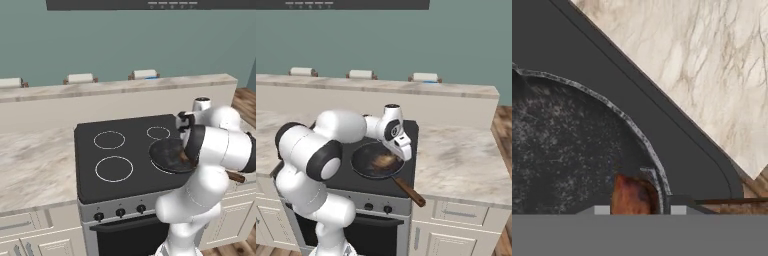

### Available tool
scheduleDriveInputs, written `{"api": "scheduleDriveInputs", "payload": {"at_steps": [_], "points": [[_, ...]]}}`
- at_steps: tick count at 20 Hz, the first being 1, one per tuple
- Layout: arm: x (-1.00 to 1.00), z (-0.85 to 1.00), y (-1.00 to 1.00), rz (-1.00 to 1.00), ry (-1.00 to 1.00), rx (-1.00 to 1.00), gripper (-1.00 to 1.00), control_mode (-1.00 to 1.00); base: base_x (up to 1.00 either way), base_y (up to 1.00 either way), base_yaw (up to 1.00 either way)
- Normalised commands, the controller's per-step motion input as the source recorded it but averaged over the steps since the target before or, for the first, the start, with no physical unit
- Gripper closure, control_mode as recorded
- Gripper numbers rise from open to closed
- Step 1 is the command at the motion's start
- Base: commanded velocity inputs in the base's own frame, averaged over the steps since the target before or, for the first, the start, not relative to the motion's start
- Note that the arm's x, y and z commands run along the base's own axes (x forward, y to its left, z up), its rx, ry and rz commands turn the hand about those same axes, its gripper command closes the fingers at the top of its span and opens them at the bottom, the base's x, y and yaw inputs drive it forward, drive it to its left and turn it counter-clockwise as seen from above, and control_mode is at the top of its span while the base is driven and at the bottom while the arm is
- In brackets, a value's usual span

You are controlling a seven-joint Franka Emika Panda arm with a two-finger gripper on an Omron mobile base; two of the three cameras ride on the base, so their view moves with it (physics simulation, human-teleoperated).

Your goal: Take the chicken drumsticks from the pan and place one on each plate on the dining counter.

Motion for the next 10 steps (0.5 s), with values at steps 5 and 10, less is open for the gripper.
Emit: {"api": "scheduleDriveInputs", "payload": {"at_steps": [5, 10], "points": [[-0.47, 0.25, 0.32, -0.14, -0.2, 0.0, 1.0, -1.0, 0.0, 0.0, 0.0], [-0.31, 0.2, 0.44, -0.28, -0.24, 0.0, 1.0, -1.0, 0.0, 0.0, 0.0]]}}
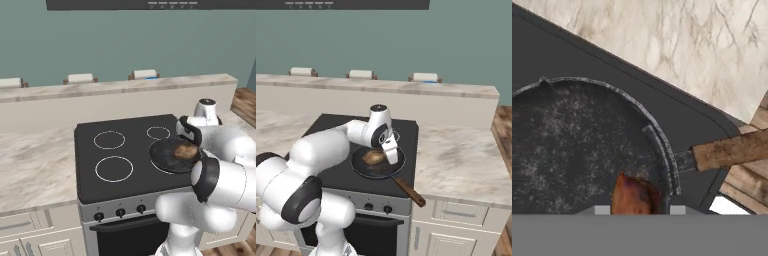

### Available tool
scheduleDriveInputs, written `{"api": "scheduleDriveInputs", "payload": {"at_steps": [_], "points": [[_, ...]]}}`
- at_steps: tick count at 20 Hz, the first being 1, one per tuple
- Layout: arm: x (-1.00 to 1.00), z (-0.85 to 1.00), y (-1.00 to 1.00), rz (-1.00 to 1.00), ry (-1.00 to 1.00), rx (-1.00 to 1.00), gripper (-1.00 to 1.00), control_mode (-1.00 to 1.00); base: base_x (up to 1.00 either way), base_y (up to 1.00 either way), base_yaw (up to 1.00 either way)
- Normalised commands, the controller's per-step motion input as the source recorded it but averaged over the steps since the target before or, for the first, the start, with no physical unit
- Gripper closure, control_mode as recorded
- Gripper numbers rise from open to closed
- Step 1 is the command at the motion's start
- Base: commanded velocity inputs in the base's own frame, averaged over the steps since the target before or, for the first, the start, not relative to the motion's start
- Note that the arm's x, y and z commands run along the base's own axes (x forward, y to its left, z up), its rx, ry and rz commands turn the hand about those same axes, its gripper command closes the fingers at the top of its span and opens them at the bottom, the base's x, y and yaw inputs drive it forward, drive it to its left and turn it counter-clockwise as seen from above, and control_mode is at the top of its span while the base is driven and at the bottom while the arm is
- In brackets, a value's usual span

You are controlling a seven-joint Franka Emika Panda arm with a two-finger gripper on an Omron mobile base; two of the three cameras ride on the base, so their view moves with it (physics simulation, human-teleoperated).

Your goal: Take the chicken drumsticks from the pan and place one on each plate on the dining counter.

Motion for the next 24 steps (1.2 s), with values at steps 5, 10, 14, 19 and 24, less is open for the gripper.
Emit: {"api": "scheduleDriveInputs", "payload": {"at_steps": [5, 10, 14, 19, 24], "points": [[-0.04, 0.18, 0.34, -0.29, -0.11, 0.0, 1.0, -1.0, 0.0, 0.0, 0.0], [-0.06, 0.33, 0.02, -0.12, -0.04, 0.01, 1.0, -1.0, 0.0, 0.0, 0.0], [-0.11, 0.2, 0.0, -0.01, -0.04, 0.08, 1.0, -1.0, 0.0, 0.0, 0.0], [0.0, 0.0, 0.0, 0.0, 0.0, 0.0, 1.0, -1.0, 0.0, 0.0, 0.0], [0.0, 0.0, 0.0, 0.0, 0.0, 0.0, 1.0, -1.0, 0.0, 0.0, 0.0]]}}
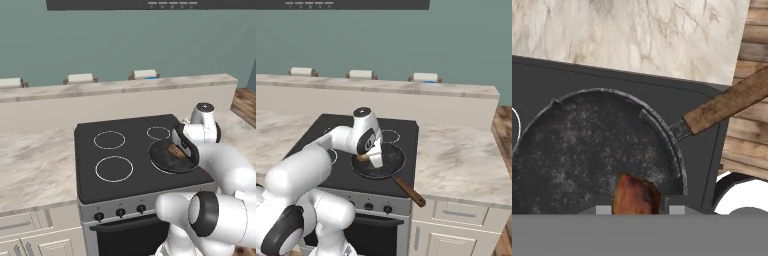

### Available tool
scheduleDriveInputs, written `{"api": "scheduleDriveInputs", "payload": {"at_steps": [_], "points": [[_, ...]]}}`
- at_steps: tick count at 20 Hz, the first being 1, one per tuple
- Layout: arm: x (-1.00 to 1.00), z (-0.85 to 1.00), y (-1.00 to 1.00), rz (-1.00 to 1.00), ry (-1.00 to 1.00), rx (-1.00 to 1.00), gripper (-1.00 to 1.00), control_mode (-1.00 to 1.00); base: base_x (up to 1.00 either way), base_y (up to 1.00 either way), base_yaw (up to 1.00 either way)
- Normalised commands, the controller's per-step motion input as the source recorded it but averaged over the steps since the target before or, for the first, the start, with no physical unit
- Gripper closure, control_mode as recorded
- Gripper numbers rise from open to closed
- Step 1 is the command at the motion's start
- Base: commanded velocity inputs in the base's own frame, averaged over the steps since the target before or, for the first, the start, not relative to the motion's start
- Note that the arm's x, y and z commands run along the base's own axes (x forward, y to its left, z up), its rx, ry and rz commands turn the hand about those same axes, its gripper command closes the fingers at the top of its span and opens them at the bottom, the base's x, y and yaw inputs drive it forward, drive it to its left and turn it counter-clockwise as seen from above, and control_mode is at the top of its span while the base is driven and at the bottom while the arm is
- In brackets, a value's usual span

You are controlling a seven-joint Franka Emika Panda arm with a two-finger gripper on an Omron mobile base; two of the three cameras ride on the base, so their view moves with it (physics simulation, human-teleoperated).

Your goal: Take the chicken drumsticks from the pan and place one on each plate on the dining counter.

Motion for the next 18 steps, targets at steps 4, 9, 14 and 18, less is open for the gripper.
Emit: {"api": "scheduleDriveInputs", "payload": {"at_steps": [4, 9, 14, 18], "points": [[-0.14, 0.0, -0.02, 0.0, -0.02, 0.0, 1.0, -1.0, 0.0, 0.0, 0.0], [-0.15, 0.0, -0.01, 0.01, -0.06, 0.0, 1.0, 1.0, -0.71, -0.11, 0.01], [0.0, 0.0, 0.0, 0.0, 0.0, 0.0, 1.0, 1.0, -0.5, -0.62, -0.05], [0.0, 0.0, 0.0, 0.0, 0.0, 0.0, 1.0, 1.0, -0.04, -0.8, -0.1]]}}
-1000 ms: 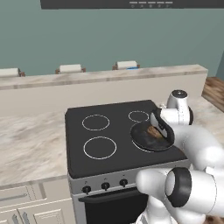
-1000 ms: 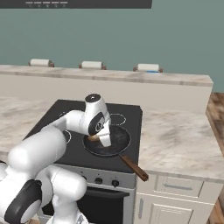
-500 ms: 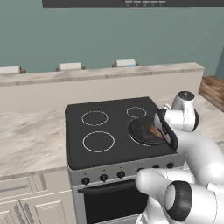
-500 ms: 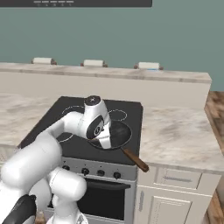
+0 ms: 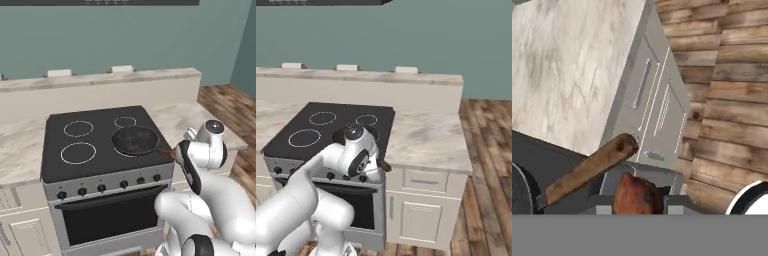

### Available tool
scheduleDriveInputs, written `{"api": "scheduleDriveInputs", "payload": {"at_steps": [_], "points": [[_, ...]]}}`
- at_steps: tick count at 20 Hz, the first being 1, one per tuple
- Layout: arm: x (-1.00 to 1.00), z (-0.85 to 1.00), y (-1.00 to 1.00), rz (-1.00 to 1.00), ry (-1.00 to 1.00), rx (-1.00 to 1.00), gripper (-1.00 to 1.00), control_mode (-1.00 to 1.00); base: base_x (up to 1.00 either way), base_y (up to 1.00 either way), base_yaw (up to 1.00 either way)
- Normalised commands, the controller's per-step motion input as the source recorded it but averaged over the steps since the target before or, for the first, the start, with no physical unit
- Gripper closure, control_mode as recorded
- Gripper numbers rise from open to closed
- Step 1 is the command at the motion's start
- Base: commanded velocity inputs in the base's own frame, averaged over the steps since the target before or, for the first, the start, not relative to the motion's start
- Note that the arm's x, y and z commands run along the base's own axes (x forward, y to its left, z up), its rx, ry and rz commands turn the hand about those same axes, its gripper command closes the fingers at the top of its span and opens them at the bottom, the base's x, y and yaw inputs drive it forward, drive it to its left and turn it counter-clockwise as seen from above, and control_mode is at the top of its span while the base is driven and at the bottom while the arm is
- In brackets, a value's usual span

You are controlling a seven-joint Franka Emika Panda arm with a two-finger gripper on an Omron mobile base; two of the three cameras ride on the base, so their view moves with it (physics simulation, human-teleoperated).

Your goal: Take the chicken drumsticks from the pan and place one on each plate on the dining counter.

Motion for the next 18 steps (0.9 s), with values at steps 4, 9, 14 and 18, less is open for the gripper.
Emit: {"api": "scheduleDriveInputs", "payload": {"at_steps": [4, 9, 14, 18], "points": [[0.0, 0.0, 0.0, 0.0, 0.0, 0.0, 1.0, 1.0, 0.26, -0.9, -0.12], [0.0, 0.0, 0.0, 0.0, 0.0, 0.0, 1.0, 1.0, 0.26, -0.93, -0.09], [0.0, 0.0, 0.0, 0.0, 0.0, 0.0, 1.0, 1.0, 0.29, -0.93, -0.06], [0.0, 0.0, 0.0, 0.0, 0.0, 0.0, 1.0, 1.0, 0.5, -0.82, -0.02]]}}
